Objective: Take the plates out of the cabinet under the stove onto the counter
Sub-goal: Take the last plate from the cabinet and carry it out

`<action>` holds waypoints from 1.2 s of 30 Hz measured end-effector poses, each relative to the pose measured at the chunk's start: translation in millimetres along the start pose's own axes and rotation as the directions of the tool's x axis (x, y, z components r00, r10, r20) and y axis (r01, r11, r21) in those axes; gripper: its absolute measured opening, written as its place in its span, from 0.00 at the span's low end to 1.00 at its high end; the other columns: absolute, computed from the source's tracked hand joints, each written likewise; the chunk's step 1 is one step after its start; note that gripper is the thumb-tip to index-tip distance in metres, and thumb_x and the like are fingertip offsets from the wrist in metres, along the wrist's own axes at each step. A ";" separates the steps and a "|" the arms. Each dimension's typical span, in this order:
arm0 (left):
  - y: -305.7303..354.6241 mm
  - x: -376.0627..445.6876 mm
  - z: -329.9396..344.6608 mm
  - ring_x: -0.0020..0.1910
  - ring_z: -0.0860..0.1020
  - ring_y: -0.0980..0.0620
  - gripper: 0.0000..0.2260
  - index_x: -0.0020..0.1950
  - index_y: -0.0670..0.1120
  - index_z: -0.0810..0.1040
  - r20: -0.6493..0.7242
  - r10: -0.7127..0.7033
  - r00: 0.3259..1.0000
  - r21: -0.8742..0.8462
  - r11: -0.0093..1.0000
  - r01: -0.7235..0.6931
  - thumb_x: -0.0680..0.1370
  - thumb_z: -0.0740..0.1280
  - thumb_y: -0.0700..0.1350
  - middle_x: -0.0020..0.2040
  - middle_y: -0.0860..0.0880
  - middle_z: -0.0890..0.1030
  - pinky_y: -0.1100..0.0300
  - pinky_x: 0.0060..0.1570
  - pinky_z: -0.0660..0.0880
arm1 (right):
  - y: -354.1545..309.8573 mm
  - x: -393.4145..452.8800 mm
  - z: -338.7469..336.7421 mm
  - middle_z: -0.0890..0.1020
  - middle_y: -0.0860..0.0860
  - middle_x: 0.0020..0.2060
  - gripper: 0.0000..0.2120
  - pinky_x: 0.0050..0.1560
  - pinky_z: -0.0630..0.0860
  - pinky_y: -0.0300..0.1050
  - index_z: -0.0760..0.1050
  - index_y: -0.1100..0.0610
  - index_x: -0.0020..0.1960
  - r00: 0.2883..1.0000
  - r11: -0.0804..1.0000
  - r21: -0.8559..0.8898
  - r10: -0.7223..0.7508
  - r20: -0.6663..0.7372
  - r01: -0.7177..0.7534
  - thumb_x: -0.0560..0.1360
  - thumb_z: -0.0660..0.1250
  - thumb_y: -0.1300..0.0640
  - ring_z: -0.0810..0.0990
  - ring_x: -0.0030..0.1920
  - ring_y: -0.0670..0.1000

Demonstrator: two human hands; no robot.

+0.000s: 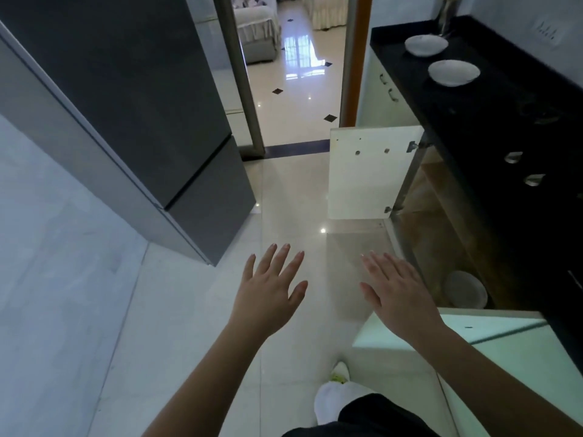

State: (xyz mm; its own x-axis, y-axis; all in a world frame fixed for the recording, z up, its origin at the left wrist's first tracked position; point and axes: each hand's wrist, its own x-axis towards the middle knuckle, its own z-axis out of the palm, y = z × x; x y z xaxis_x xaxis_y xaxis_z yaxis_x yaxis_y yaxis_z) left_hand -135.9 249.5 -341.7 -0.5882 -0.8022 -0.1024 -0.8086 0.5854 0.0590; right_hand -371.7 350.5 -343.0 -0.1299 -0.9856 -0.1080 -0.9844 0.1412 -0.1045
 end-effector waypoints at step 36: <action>-106.7 429.2 -76.4 0.78 0.39 0.51 0.32 0.80 0.59 0.45 0.100 0.601 0.793 -0.002 0.797 -0.604 0.78 0.42 0.69 0.80 0.54 0.44 0.46 0.77 0.41 | 33.9 288.7 -29.0 0.62 0.48 0.77 0.28 0.72 0.47 0.46 0.56 0.49 0.78 0.823 0.811 0.205 0.566 -0.040 -0.548 0.81 0.44 0.41 0.57 0.77 0.51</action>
State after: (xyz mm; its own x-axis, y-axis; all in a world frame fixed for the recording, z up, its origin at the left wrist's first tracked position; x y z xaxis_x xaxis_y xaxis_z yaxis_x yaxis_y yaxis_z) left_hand -303.1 -166.2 -316.1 -0.9512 -0.2721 -0.1454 -0.2889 0.9509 0.1106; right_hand -446.0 68.0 -349.1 -0.6692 -0.7350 -0.1088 -0.7029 0.6737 -0.2281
